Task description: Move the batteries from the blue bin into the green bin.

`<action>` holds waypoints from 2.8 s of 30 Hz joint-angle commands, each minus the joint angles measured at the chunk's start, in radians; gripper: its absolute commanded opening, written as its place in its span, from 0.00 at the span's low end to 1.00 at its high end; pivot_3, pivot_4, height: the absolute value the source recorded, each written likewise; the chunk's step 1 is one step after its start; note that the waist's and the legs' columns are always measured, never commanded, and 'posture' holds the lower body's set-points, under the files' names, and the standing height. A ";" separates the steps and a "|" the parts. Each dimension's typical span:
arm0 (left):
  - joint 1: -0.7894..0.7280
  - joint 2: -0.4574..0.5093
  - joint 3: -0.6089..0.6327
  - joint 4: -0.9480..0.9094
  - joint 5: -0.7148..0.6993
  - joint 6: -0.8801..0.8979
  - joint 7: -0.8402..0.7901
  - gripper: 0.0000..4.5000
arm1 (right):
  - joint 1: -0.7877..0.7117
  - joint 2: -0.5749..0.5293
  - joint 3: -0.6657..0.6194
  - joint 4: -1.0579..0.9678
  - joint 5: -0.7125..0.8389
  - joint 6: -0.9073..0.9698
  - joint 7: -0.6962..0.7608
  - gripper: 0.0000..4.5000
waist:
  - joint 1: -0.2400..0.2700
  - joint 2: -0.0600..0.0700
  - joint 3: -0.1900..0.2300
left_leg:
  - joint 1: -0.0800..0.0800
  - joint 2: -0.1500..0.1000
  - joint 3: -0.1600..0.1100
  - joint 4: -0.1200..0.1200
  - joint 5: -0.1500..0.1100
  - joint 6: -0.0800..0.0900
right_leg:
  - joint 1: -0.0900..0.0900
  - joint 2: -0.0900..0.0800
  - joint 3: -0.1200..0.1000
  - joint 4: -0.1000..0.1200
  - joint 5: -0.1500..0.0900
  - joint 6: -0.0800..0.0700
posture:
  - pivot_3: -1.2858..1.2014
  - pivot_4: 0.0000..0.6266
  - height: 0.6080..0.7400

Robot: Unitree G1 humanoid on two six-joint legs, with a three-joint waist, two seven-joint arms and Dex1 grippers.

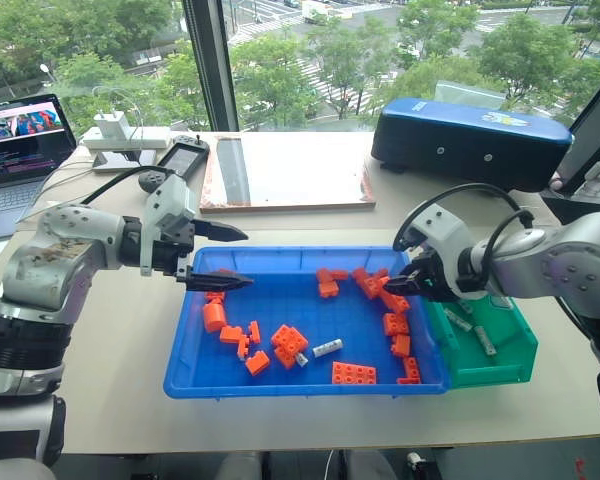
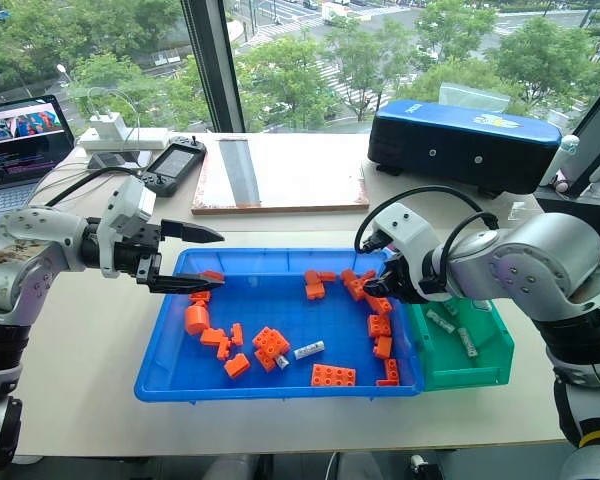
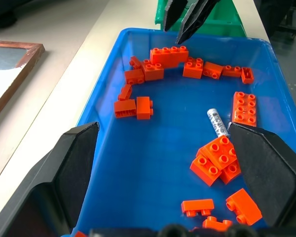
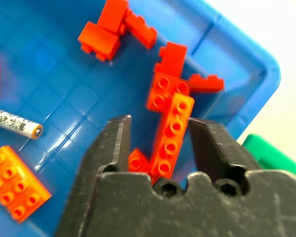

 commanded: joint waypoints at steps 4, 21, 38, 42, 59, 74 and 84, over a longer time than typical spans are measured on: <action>-0.026 0.000 0.006 -0.002 0.009 -0.018 -0.005 1.00 | 0.021 0.027 -0.083 -0.043 -0.129 -0.151 0.114 0.99 | 0.001 0.000 0.000 | 0.000 0.000 0.000 0.000 0.000 0.000 | 0.000 0.000 0.000 0.000 0.000 0.000 | 0.52 0.24 0.94; -0.010 -0.001 0.009 -0.023 0.013 -0.015 0.000 1.00 | 0.134 -0.067 0.303 -0.220 -0.558 -0.622 0.789 0.99 | -0.001 0.000 0.000 | 0.000 0.000 0.000 0.001 0.000 0.000 | 0.000 0.000 -0.001 0.000 0.000 0.000 | 0.52 0.24 0.94; 0.016 0.011 0.021 -0.046 0.016 -0.003 0.036 1.00 | 0.134 0.140 0.307 0.009 -0.775 -0.789 0.935 0.40 | 0.002 0.000 0.000 | 0.000 -0.001 -0.001 0.001 0.000 0.000 | 0.000 0.000 -0.001 0.003 0.000 0.000 | 0.52 0.24 0.94; 0.013 0.011 0.027 -0.043 0.015 -0.003 0.045 1.00 | 0.157 0.162 0.326 0.016 -0.822 -0.806 0.945 0.40 | 0.002 0.000 0.000 | 0.000 -0.001 -0.001 0.001 0.000 0.000 | 0.000 0.000 -0.001 0.003 0.000 0.000 | 0.52 0.24 0.94; 0.004 0.009 0.012 -0.010 0.048 -0.026 0.050 1.00 | 0.218 0.218 0.337 0.065 -0.924 -0.801 0.938 0.17 | 0.001 0.000 0.000 | 0.000 -0.001 -0.001 0.001 0.000 -0.001 | 0.000 0.000 -0.001 0.003 0.000 0.000 | 0.52 0.24 0.94; -0.038 -0.056 0.007 0.030 0.004 -0.017 0.010 1.00 | 0.114 -0.125 -0.108 -0.069 -0.689 -0.483 1.073 0.06 | 0.019 0.001 0.002 | 0.001 -0.001 -0.001 0.002 0.000 -0.001 | 0.001 -0.001 -0.001 0.003 0.000 0.000 | 0.52 0.24 0.94; -0.146 -0.152 -0.039 0.128 0.024 -0.069 -0.062 1.00 | 0.274 -0.381 -0.261 0.074 -0.732 -0.519 1.025 0.06 | 0.024 0.001 0.001 | 0.001 -0.001 0.002 0.002 0.000 -0.001 | 0.001 -0.002 0.000 0.001 0.000 0.000 | 0.52 0.24 0.94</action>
